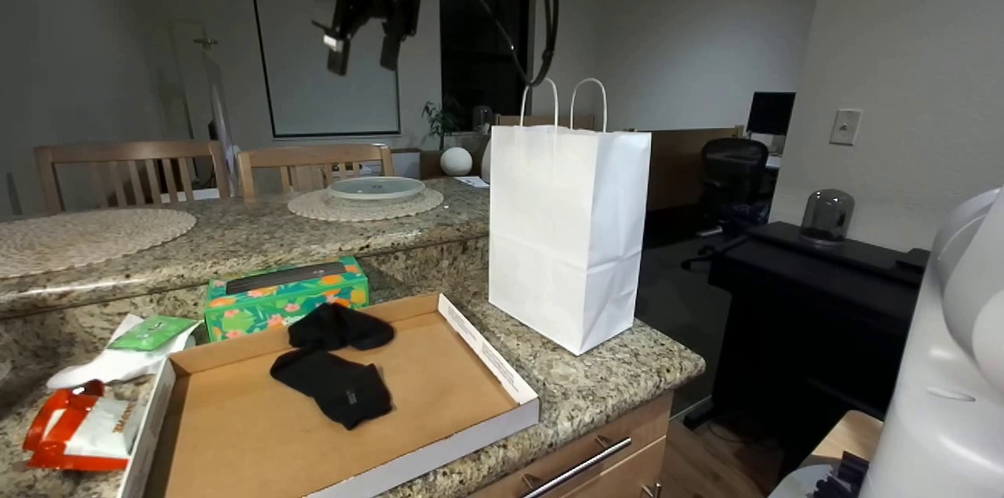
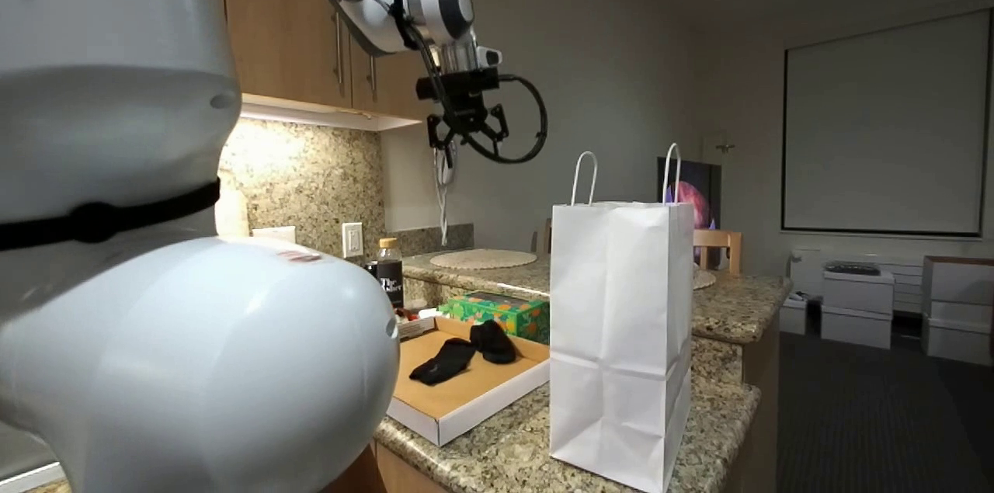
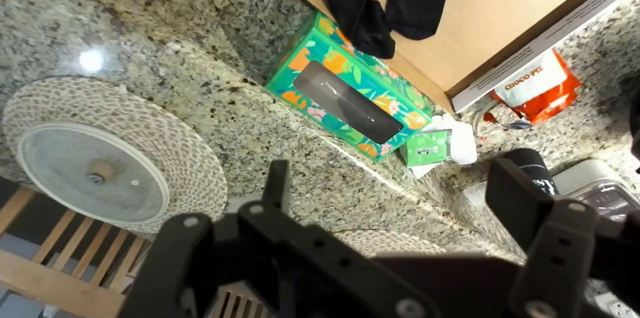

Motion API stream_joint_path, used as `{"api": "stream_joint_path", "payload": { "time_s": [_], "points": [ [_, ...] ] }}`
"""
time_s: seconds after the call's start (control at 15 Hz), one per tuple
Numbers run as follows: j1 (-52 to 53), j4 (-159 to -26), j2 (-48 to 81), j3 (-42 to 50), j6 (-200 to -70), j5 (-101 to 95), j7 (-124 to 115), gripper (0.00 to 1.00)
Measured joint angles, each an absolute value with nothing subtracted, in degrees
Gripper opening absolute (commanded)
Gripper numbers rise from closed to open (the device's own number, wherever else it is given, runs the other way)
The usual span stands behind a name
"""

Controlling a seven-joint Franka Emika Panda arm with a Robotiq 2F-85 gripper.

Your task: Place the black socks inside the white paper bag

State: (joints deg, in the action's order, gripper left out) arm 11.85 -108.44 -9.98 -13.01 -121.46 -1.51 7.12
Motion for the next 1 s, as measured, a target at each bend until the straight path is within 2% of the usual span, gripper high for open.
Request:
{"api": "stream_joint_path", "payload": {
  "time_s": [0.53, 1.0],
  "points": [
    [13.2, -123.7, -0.7, -15.1, -141.5, -2.0, 3.1, 1.0],
    [16.9, -124.7, 14.6, -13.8, -151.2, -11.7, -7.5, 1.0]
  ]
}}
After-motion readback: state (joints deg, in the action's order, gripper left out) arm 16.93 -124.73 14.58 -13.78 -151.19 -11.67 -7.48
